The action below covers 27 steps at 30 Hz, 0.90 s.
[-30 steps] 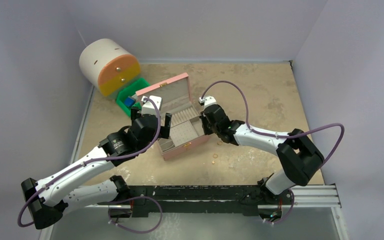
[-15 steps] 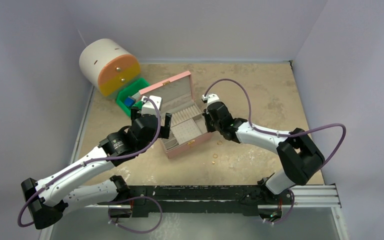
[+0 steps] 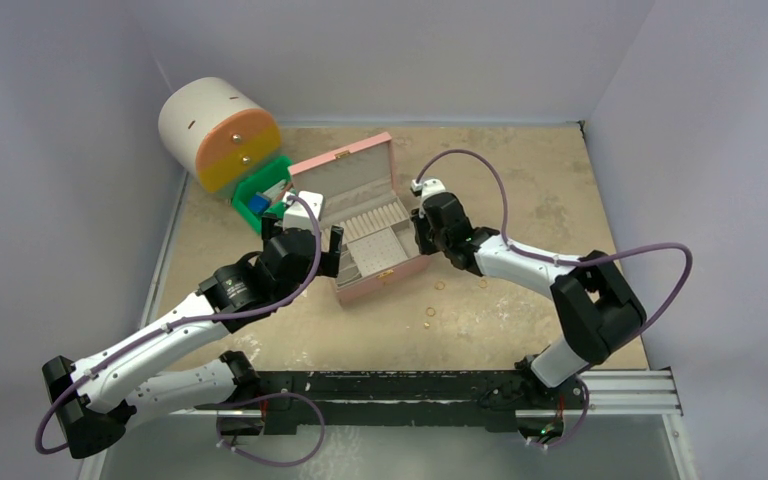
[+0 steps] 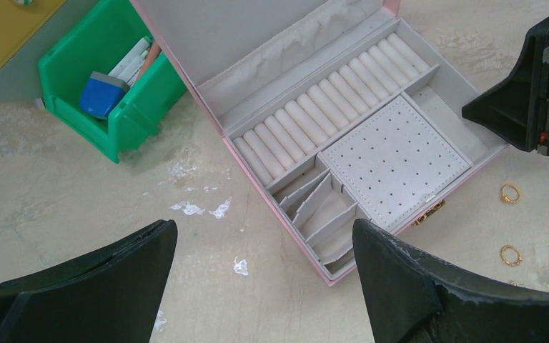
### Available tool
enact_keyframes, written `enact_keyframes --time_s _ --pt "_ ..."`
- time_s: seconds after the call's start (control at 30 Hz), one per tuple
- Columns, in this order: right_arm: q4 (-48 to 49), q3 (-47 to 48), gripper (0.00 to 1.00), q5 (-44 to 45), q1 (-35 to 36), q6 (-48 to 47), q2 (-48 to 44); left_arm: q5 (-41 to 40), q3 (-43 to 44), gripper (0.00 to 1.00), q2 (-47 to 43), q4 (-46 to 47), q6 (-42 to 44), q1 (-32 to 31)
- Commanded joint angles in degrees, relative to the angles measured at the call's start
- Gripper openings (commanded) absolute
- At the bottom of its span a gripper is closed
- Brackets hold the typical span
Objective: Organize the mixed jewelry
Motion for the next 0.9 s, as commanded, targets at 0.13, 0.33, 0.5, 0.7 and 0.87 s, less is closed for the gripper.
enact_keyframes --time_s 0.13,0.33,0.5,0.7,0.87 --pt "-2.38 2.9 0.35 0.08 -0.36 -0.2 -7.09 -0.71 2.44 0.93 -0.43 0.81 0.36 -0.16" --pt "-5.1 -0.17 0.41 3.36 -0.41 1.49 -15.61 -0.72 2.44 0.93 -0.48 0.79 0.36 -0.16" --pt "-10.38 -2.57 0.42 9.19 -0.6 3.38 -21.3 -0.52 2.5 0.93 -0.45 0.86 0.36 -0.16" --pt "-13.76 -6.32 0.42 12.97 -2.43 7.21 -23.0 -0.4 2.47 0.93 -0.3 0.94 0.4 -0.2" --pt "-12.81 -9.24 0.4 10.68 -5.98 10.05 -21.17 -0.37 2.5 0.93 0.07 0.93 0.4 -0.2"
